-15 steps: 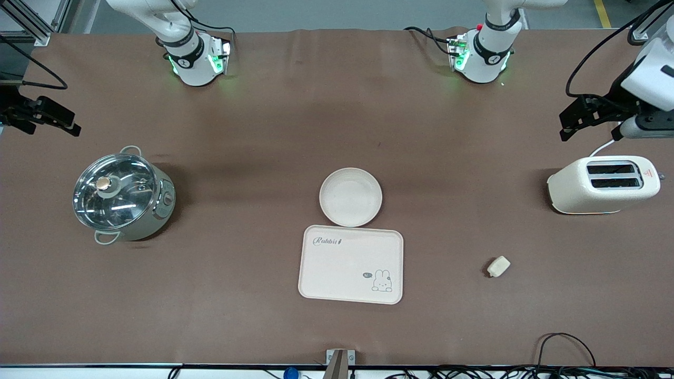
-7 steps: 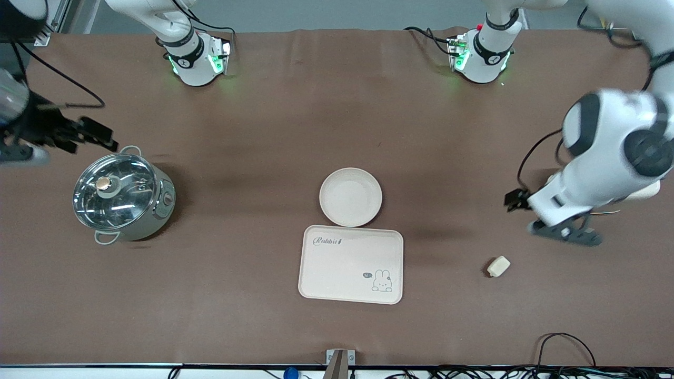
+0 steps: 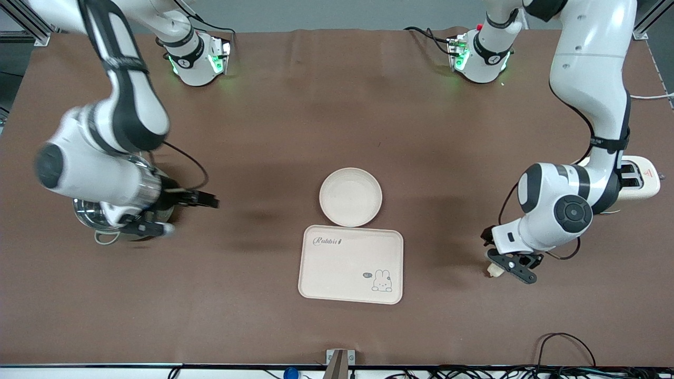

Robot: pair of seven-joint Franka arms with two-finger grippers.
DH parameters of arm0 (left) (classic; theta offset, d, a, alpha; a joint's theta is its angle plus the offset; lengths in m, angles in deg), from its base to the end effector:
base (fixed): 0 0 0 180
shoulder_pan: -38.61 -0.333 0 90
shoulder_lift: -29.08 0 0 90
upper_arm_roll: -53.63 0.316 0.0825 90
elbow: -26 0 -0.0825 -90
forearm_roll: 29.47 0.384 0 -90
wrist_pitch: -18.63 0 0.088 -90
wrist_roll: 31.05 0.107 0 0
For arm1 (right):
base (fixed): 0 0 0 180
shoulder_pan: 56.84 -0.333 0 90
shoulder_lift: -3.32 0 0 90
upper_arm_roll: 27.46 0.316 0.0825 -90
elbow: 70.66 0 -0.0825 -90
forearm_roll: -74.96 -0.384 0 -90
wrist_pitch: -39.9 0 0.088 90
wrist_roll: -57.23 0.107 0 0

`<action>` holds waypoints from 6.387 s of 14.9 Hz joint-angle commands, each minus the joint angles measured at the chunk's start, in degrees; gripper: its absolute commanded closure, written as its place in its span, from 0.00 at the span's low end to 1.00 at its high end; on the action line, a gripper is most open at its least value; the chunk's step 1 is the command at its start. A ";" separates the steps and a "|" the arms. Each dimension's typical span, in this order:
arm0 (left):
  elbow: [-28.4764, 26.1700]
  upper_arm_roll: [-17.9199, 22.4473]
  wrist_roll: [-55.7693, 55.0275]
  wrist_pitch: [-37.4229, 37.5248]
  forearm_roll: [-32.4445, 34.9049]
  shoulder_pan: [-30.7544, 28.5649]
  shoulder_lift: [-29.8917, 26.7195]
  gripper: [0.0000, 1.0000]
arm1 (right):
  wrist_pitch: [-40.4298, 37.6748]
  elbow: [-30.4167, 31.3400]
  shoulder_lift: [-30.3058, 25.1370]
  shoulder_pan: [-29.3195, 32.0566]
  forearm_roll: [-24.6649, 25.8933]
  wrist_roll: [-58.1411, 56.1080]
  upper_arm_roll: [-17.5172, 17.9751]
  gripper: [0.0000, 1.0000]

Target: Place bun in plate and plate on tray

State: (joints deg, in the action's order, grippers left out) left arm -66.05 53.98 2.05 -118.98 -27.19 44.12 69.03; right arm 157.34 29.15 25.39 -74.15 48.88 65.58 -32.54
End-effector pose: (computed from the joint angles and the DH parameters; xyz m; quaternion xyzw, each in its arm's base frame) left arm 0.7019 -0.0637 0.2288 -0.9386 0.3413 -0.0436 0.0274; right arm 0.6262 0.1652 0.3534 -0.9801 0.0758 0.0673 0.1705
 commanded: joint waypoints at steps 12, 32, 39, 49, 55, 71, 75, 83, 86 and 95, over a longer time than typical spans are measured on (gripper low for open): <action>1.08 -2.02 5.30 -11.28 -0.88 -1.90 5.75 0.00 | 31.62 7.60 11.75 -24.69 -6.52 12.90 -0.55 0.00; 8.73 -9.84 -43.43 10.51 -6.24 8.18 -0.13 0.88 | 32.76 5.49 15.19 -29.71 -6.35 15.55 -0.55 0.99; 8.38 -9.75 -72.18 10.42 -6.15 20.67 0.74 0.85 | 35.14 5.66 16.34 -29.79 -6.26 15.03 -0.55 1.00; 4.95 -9.67 -79.41 6.21 -6.15 24.02 2.94 0.00 | 36.02 5.66 16.25 -29.97 -6.35 15.03 -0.55 1.00; 5.13 -9.14 -74.10 9.79 -3.71 19.65 -1.26 0.00 | 36.80 5.40 15.99 -29.53 -6.70 15.46 -0.55 1.00; 7.15 -9.31 -40.21 48.03 0.26 -2.08 -36.34 0.00 | 32.68 -26.22 33.63 -14.70 -9.60 15.03 2.69 1.00; 5.57 -11.50 -40.75 48.39 0.79 -6.10 -39.68 0.00 | 33.03 -28.17 36.20 -14.06 -9.42 15.81 4.46 0.98; 7.85 -10.37 -39.43 48.39 0.18 -7.18 -38.81 0.00 | 27.17 -25.19 31.38 -12.75 -9.25 15.03 4.38 0.00; 7.76 -10.54 -39.17 48.39 0.09 -7.09 -38.72 0.00 | 20.39 -22.82 24.89 -11.34 -8.46 14.85 3.07 0.00; 7.85 -10.46 -39.08 48.39 0.00 -7.18 -38.72 0.00 | -7.19 -17.71 3.61 -3.71 9.81 0.29 -7.74 0.00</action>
State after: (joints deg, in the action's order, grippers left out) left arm -59.14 43.57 -37.86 -70.85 -27.32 37.05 30.03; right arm 153.75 7.15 35.05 -81.09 55.87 71.71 -39.94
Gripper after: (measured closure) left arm 0.000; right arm 0.000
